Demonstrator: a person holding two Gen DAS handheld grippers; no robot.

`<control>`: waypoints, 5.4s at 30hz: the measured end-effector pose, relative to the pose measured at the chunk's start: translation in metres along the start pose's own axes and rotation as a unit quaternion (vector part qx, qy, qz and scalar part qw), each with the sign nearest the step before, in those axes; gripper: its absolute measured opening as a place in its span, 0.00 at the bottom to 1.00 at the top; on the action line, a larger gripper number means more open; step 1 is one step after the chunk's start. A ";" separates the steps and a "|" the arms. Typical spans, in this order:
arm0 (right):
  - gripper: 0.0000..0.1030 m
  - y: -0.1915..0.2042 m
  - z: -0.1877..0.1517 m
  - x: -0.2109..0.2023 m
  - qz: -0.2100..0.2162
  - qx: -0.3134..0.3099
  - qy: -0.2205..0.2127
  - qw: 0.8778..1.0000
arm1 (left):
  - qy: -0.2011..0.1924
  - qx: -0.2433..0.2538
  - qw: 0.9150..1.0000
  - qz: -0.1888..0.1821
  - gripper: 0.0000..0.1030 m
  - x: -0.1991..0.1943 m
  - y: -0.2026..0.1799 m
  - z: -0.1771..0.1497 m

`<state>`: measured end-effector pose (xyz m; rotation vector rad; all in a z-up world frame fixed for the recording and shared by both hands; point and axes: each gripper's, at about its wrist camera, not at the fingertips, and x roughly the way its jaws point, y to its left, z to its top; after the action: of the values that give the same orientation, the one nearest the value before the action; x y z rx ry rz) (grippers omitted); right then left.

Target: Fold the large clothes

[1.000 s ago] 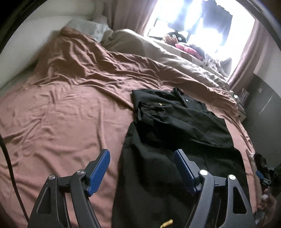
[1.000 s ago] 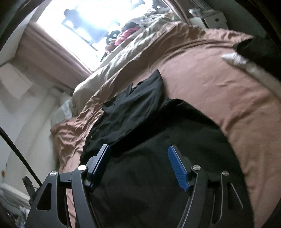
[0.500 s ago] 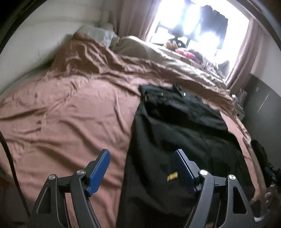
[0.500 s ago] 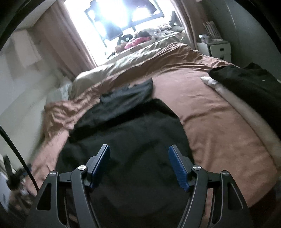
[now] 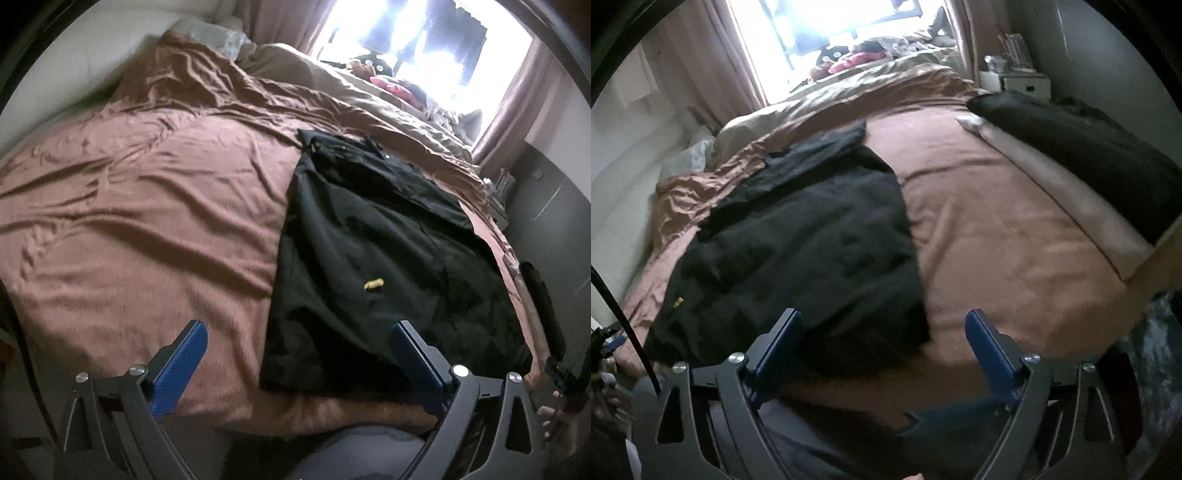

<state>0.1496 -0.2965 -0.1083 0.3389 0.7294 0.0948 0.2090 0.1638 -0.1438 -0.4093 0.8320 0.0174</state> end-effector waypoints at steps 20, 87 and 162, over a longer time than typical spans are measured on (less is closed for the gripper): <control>0.49 -0.043 0.009 0.053 0.086 0.074 0.047 0.992 | 0.082 -0.026 0.995 -0.041 0.43 0.077 0.017 -0.006; 0.00 -0.049 -0.063 -0.167 0.260 0.042 -0.114 0.958 | -0.116 -0.035 0.976 -0.180 0.06 -0.226 0.017 -0.070; 0.99 0.072 0.245 0.115 0.079 0.042 0.007 0.996 | 0.028 0.033 0.999 -0.004 0.79 0.117 -0.007 0.181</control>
<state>0.4007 -0.2719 0.0127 0.4773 0.7207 0.2165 0.4190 0.2058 -0.1172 -0.3525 0.8848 -0.0283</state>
